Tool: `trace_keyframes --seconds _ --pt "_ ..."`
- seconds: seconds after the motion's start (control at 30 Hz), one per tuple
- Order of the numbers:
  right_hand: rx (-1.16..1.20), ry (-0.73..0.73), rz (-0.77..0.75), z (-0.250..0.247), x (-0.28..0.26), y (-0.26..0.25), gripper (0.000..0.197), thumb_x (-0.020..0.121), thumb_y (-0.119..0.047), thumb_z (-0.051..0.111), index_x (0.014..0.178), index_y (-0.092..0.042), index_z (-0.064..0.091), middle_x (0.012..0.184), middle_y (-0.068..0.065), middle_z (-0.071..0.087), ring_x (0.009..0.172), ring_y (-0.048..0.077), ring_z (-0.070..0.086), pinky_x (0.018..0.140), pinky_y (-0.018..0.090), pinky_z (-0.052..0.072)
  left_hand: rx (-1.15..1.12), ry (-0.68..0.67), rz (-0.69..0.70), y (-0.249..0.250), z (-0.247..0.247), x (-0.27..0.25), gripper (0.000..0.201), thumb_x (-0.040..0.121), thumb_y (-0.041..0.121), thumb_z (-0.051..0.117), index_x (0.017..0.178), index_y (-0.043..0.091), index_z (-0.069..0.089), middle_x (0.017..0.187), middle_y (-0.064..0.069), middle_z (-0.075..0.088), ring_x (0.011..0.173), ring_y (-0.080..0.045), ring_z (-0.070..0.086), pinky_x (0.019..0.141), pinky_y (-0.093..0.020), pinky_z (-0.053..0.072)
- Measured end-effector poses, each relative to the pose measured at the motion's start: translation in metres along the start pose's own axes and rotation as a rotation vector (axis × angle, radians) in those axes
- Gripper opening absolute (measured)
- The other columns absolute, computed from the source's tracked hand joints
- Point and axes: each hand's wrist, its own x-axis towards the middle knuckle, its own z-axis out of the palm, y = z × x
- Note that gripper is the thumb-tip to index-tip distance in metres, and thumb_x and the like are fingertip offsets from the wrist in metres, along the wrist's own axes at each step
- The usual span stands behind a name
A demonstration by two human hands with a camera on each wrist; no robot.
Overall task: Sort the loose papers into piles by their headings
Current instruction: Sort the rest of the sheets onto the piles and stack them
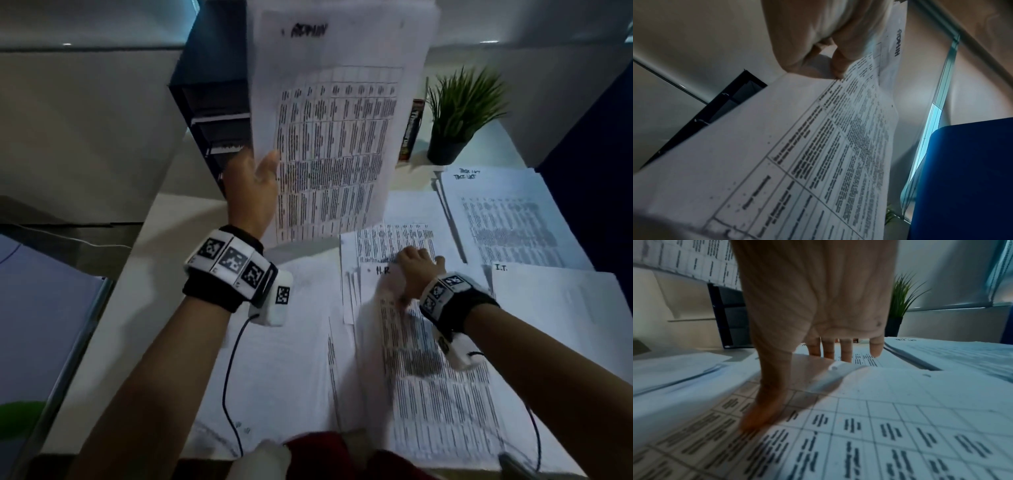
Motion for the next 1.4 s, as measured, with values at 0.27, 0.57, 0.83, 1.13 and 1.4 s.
trace_keyframes --seconds 0.27,0.57,0.83,1.13,1.4 --pt "0.069 0.004 -0.071 0.0 -0.008 0.0 0.06 0.065 -0.031 0.08 0.11 -0.019 0.041 0.097 -0.003 0.063 0.101 0.02 0.058 0.103 0.043 0.023 -0.063 -0.07 -0.121 -0.005 0.037 -0.026 0.023 0.093 0.007 0.051 0.108 -0.009 0.058 0.098 -0.004 0.057 0.092 -0.01 0.052 0.066 0.008 0.033" --pt "0.149 0.636 -0.253 0.01 -0.101 -0.006 0.032 0.063 0.004 0.066 0.08 -0.02 0.055 0.073 -0.009 0.058 0.07 0.015 0.052 0.076 0.037 0.033 -0.048 -0.274 -0.417 -0.031 0.075 -0.048 0.037 0.095 0.006 0.042 0.132 0.006 0.042 0.131 -0.012 0.052 0.122 -0.025 0.049 0.097 -0.029 0.04" --pt "0.053 0.875 -0.229 0.03 -0.104 -0.005 0.045 0.044 0.001 0.056 0.081 -0.025 0.05 0.072 -0.01 0.057 0.076 0.017 0.056 0.095 0.045 0.022 0.11 -0.588 -0.641 -0.066 0.121 -0.102 0.052 0.09 -0.009 0.032 0.139 0.008 0.025 0.11 -0.012 0.054 0.1 -0.028 0.051 0.07 -0.027 0.04" --pt "0.11 0.366 -0.096 0.023 -0.052 -0.017 0.07 0.087 -0.017 0.056 0.146 -0.023 0.019 0.151 0.004 0.025 0.139 0.025 0.023 0.108 0.063 0.004 0.091 -0.69 -0.621 -0.087 0.126 -0.082 0.043 0.091 -0.007 0.032 0.134 -0.006 0.032 0.136 -0.03 0.04 0.123 -0.042 0.043 0.087 -0.036 0.041" --pt "0.098 0.081 -0.107 0.036 -0.037 -0.019 0.065 0.091 -0.042 0.046 0.145 -0.027 0.014 0.154 -0.01 0.004 0.141 0.024 0.006 0.107 0.053 0.022 0.003 -0.527 -0.509 -0.106 0.055 -0.042 0.029 0.087 -0.007 0.047 0.11 0.003 0.061 0.119 -0.017 0.06 0.113 -0.028 0.056 0.087 -0.022 0.04"
